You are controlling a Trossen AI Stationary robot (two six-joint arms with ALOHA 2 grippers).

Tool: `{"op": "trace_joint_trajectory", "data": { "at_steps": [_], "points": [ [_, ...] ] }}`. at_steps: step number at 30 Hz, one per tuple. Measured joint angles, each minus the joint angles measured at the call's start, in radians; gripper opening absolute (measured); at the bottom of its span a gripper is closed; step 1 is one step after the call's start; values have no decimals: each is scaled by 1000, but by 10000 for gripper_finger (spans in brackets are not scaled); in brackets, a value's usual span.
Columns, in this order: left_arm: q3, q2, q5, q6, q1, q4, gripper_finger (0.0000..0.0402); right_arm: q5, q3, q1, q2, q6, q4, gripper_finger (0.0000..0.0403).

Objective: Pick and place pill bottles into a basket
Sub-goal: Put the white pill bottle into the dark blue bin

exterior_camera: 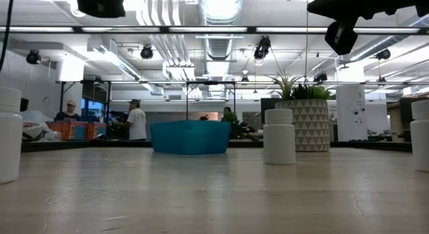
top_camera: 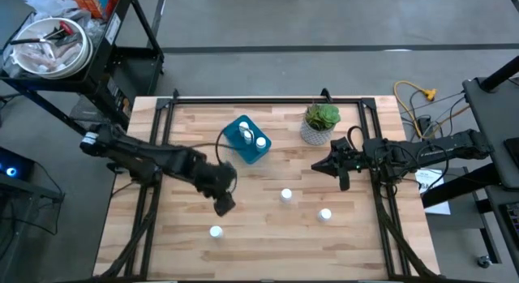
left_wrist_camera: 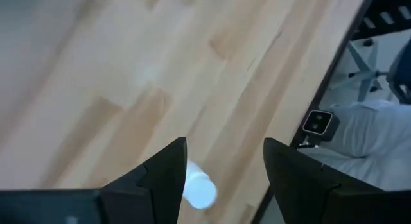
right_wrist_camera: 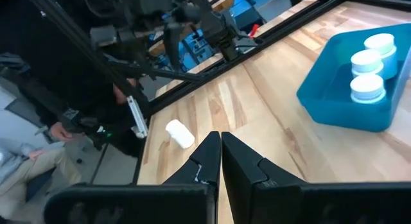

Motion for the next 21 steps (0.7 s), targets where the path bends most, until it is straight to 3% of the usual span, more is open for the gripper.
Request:
{"op": "trace_joint_trajectory", "data": {
  "at_steps": [8, 16, 21],
  "points": [
    [0, 98, -4, -237, -103, 11, 189, -44, 0, 0, 0, 8, 0, 9],
    [0, 147, -6, -244, -207, 79, 189, -51, 0, 0, 0, 17, 2, 9],
    [11, 149, -8, -83, -269, 85, 189, -51, 0, 0, 0, 22, 3, 9]
  ]
}}
